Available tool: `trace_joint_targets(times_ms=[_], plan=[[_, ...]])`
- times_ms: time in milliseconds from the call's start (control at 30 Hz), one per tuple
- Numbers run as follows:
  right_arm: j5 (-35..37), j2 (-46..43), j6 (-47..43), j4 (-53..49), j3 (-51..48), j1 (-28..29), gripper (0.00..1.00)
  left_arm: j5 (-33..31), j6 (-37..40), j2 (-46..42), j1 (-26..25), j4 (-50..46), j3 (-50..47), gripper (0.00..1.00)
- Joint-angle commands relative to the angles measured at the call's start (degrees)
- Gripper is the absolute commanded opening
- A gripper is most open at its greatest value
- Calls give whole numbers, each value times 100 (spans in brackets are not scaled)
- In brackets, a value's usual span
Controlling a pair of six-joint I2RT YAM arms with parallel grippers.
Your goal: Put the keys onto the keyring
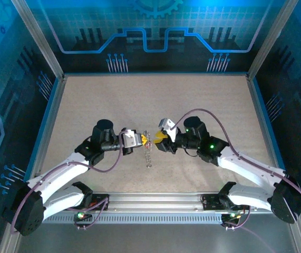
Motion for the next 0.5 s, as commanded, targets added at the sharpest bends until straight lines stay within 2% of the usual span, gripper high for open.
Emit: trace_joint_targets(times_ms=[0,167,467], plan=[[93,-158,-805,284,-174,-38,34,446,-163,-16,-53,496,-103,0],[-180,-107,-1247,449,-202,-21,34,876,-237,14,-50,615,-103,0],[-34,165,-1338,542,-87,66,29,1295,-363,169,-55,807,-103,0]])
